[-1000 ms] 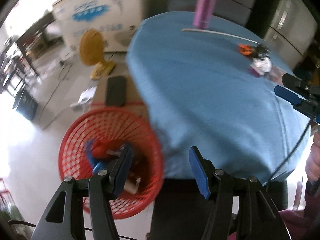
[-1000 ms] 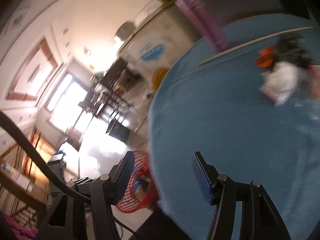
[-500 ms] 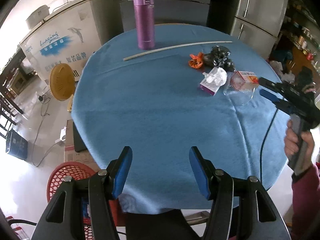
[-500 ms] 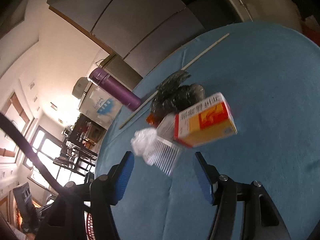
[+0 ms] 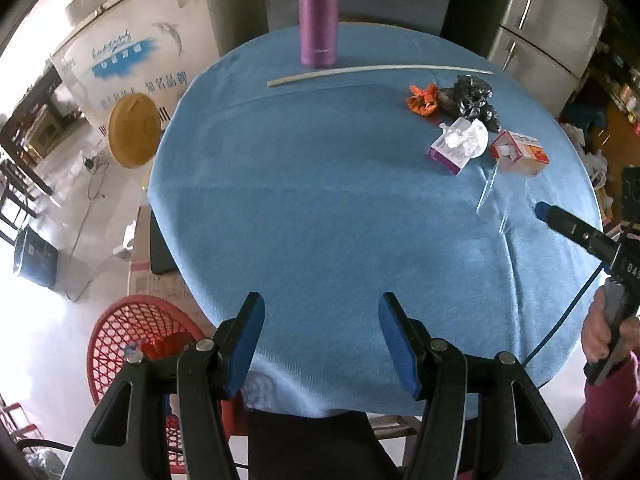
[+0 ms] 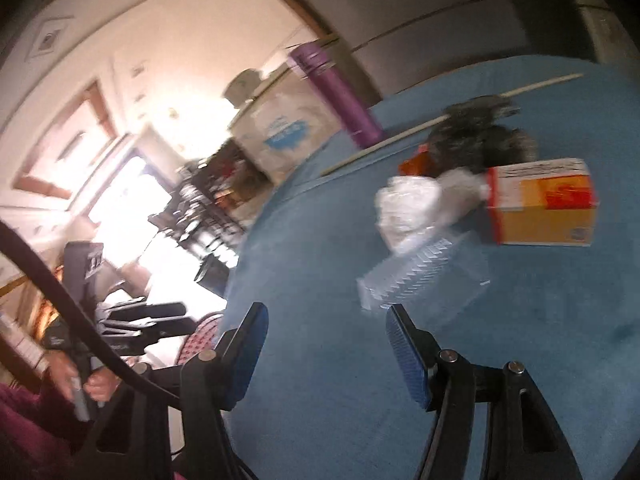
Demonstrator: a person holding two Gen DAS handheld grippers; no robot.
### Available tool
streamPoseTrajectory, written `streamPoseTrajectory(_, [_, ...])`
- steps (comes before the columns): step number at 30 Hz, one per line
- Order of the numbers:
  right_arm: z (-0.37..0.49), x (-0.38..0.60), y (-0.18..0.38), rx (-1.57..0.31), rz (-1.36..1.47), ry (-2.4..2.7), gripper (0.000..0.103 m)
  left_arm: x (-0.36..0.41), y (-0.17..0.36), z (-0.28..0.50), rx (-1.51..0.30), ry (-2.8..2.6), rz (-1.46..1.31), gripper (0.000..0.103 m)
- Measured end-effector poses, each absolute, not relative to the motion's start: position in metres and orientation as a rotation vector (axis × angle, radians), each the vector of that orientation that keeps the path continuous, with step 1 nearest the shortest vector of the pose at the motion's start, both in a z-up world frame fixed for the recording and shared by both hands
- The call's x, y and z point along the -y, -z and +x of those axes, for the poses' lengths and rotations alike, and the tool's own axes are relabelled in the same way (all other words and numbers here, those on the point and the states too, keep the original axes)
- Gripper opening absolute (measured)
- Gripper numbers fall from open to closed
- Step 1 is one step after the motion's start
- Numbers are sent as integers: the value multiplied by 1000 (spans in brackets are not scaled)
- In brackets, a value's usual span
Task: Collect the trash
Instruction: 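Bring both tools back over the remaining trash on the table, then grasp the clear plastic tray with the right tool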
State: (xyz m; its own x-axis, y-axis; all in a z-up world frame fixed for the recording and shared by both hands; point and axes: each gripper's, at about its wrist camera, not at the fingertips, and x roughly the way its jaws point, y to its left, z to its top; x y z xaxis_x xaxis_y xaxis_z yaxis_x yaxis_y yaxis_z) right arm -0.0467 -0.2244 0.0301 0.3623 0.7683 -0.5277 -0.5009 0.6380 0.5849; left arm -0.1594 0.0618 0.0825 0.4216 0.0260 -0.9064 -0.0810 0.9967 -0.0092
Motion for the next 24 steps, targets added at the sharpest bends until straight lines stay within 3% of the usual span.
streamPoseTrajectory(8, [-32, 263, -15, -901, 518, -584, 75, -67, -84, -170, -1120, -42, -64, 60])
streamPoseTrajectory(15, [8, 262, -1, -944, 629, -465, 75, -75, -83, -177, -1116, -49, -86, 60])
streamPoseTrajectory(24, [-21, 183, -71, -794, 428, -814, 75, -77, -76, -178, -1126, -21, -107, 60])
